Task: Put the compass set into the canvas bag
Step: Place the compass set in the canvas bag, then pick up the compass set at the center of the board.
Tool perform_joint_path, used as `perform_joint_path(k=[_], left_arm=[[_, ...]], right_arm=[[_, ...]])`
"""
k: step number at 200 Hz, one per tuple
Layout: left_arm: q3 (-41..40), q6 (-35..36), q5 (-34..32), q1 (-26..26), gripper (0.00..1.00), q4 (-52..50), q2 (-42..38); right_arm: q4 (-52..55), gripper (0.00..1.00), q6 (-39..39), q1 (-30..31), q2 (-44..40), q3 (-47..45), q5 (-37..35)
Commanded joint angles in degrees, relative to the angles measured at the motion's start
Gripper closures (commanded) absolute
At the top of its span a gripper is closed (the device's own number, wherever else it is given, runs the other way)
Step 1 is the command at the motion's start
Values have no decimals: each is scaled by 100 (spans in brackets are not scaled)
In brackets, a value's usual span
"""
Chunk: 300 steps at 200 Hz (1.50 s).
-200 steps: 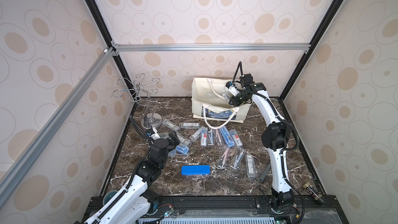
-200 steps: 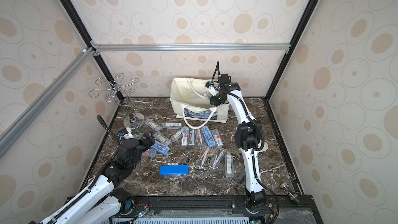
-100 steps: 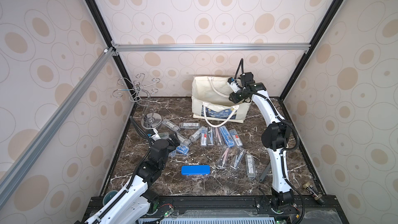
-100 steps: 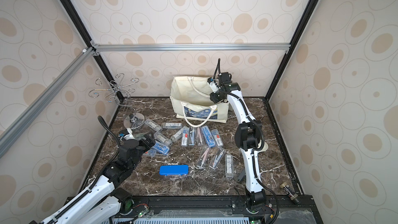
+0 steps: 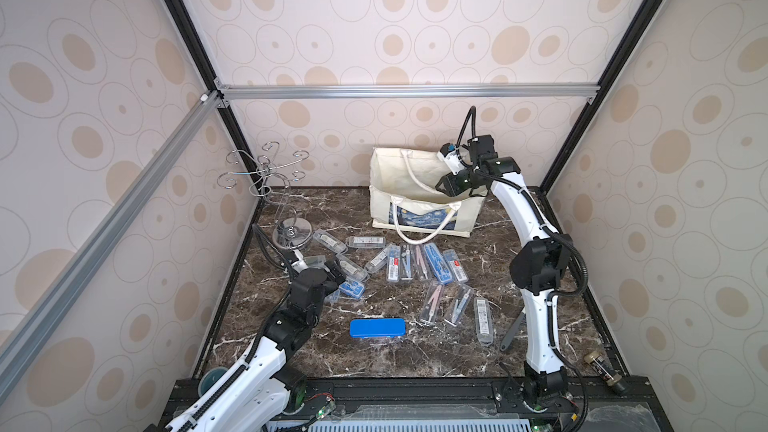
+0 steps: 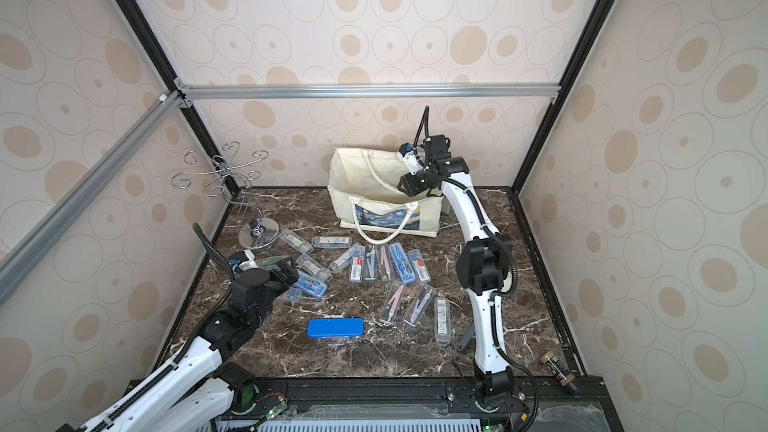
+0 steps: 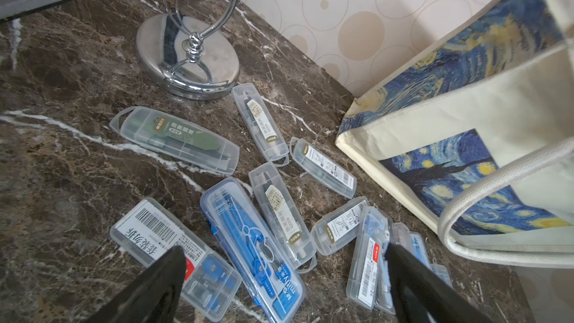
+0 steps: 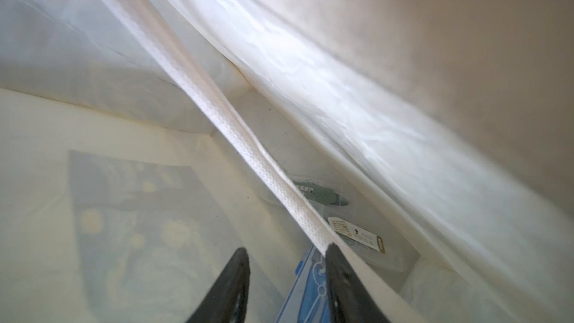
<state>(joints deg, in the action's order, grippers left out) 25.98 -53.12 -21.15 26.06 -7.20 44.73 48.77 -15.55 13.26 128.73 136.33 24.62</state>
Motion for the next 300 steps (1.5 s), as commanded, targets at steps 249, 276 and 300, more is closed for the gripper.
perform_joint_path(k=[249, 276, 300], left_arm=[[133, 28, 1245, -1832, 0, 85, 2525], [347, 8, 1296, -1859, 2, -61, 2837], [427, -44, 1422, -1876, 3, -39, 3053]], right_arm=[[-3593, 44, 629, 1873, -4560, -6331, 251], [-3735, 44, 851, 1930, -4399, -6582, 298], [-3722, 44, 922, 1996, -4264, -6666, 296]])
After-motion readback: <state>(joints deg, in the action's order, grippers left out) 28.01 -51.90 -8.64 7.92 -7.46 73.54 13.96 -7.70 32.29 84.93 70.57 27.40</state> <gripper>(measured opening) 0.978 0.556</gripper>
